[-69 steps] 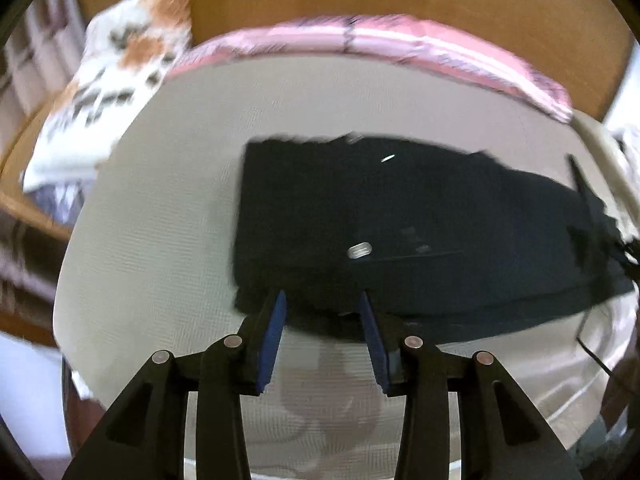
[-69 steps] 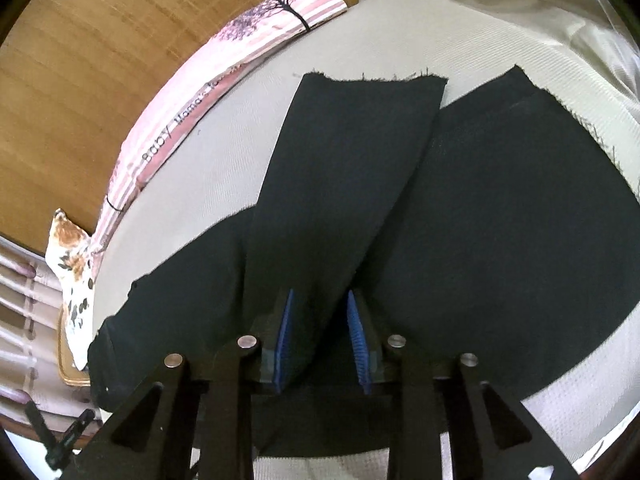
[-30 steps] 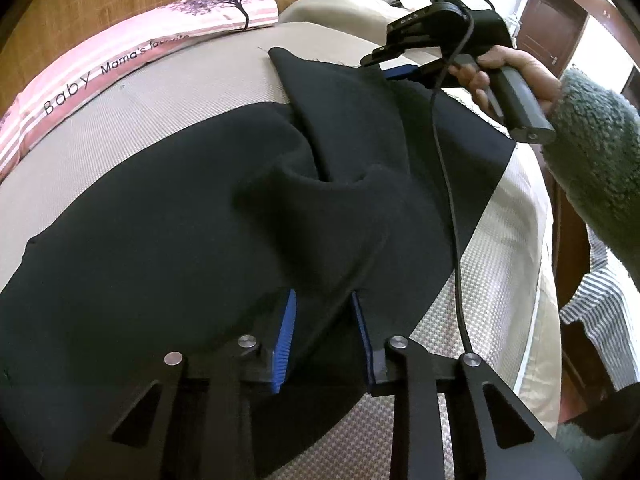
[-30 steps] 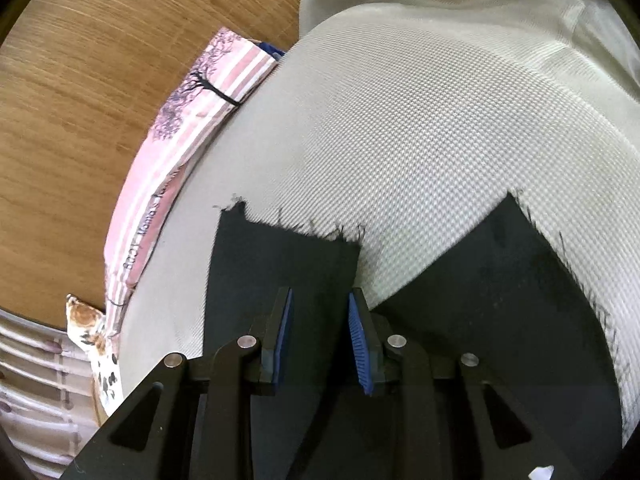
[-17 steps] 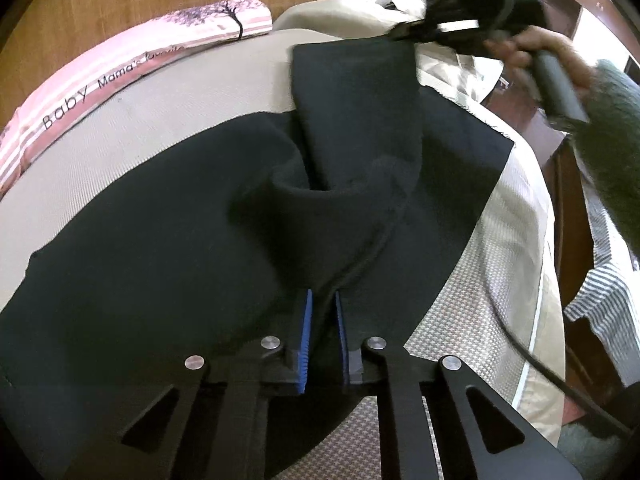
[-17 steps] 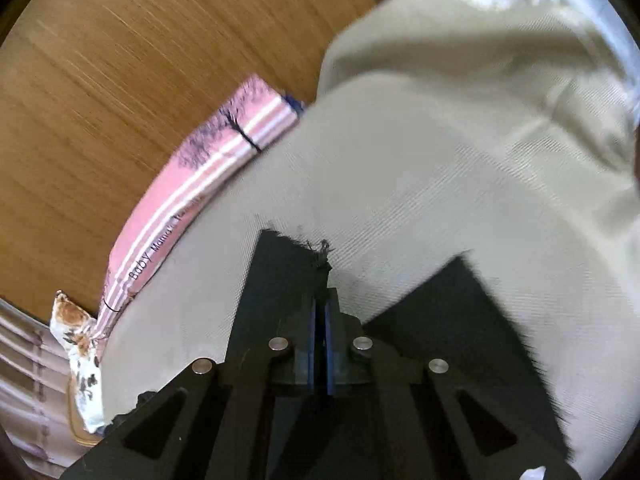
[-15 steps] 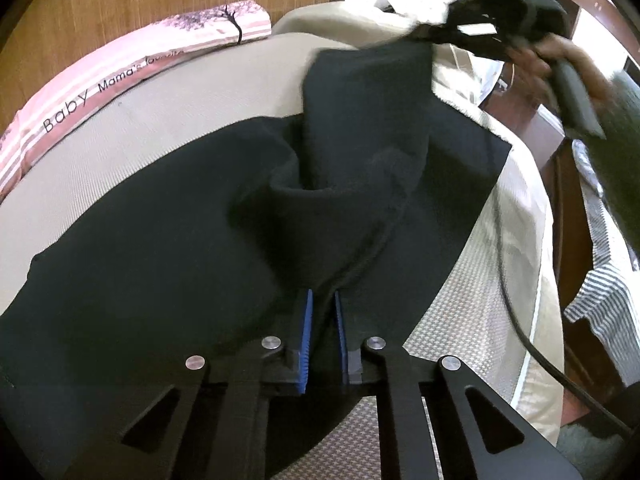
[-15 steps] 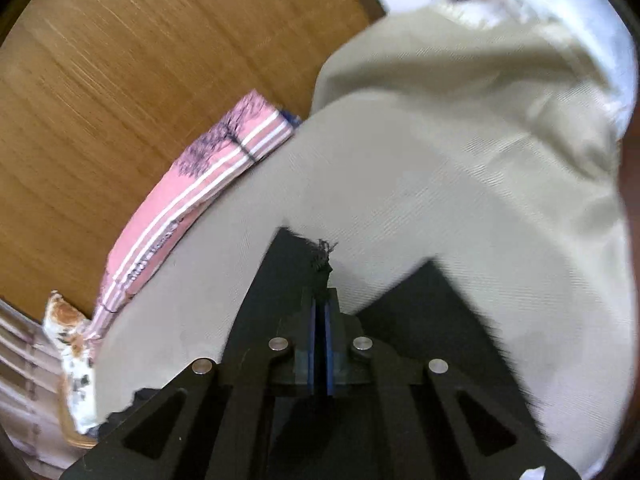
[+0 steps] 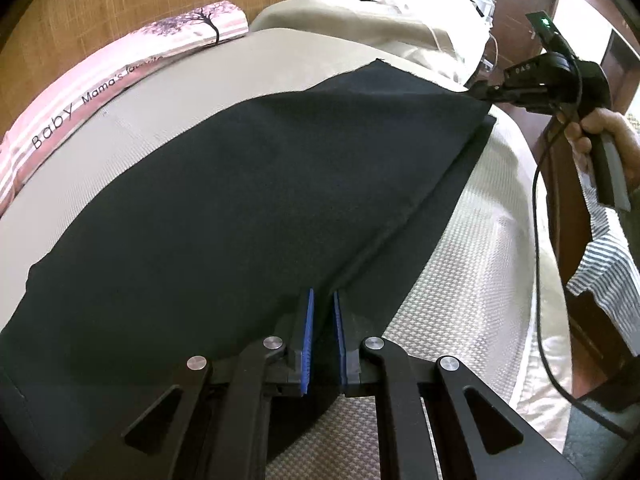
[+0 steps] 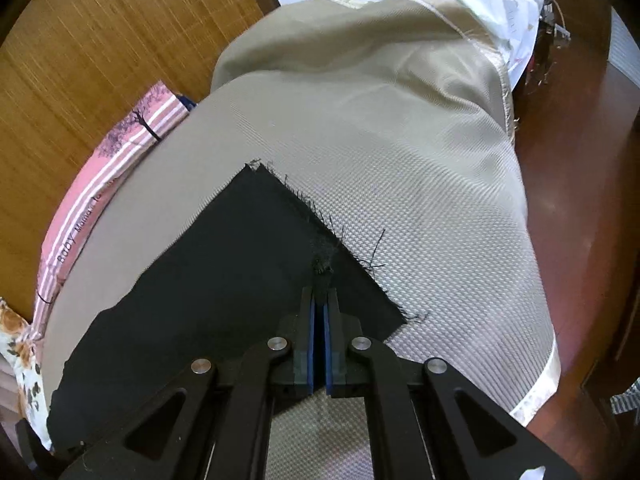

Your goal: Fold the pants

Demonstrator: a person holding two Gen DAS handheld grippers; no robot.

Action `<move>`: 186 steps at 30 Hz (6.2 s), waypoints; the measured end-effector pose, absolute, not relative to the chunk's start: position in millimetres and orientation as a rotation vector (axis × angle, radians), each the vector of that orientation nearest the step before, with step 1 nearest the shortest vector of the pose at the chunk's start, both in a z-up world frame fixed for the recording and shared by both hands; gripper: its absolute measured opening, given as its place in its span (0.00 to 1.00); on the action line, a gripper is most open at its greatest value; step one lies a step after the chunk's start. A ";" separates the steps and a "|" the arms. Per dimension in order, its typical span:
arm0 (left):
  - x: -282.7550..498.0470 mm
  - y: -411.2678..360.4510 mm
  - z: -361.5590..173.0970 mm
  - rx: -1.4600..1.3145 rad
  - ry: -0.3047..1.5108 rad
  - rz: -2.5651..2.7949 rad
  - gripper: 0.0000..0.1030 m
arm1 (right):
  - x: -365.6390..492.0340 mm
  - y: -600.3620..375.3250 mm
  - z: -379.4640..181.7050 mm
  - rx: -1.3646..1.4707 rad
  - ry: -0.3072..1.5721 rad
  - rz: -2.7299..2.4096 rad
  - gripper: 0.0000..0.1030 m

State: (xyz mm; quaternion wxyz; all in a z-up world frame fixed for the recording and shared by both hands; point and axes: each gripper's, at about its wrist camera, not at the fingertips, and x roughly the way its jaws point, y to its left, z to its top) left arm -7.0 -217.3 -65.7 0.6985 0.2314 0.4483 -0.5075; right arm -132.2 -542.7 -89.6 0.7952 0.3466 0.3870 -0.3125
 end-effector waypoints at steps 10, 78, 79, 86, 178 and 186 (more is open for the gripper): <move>-11.8 -213.5 -67.2 0.532 1.010 -1.227 0.08 | -144.3 -540.2 -98.8 0.714 0.855 -0.728 0.02; 87.0 50.6 -54.8 -0.015 1.060 -0.558 0.40 | 195.7 -204.9 -50.8 0.213 1.029 0.262 0.38; 86.6 56.9 -49.3 -0.024 1.038 -0.545 0.40 | 186.2 -217.0 -45.4 0.218 1.014 0.238 0.39; 103.5 84.7 -71.8 0.001 1.100 -0.406 0.40 | 120.7 -314.1 -49.2 0.289 1.019 -0.018 0.41; 57.8 -128.1 -45.7 0.160 1.156 -0.948 0.48 | -114.9 -541.0 -53.7 1.080 0.557 -0.263 0.09; 86.0 -51.0 -4.6 -0.055 1.094 -0.816 0.48 | -12.3 -412.2 -13.1 0.836 0.693 0.041 0.09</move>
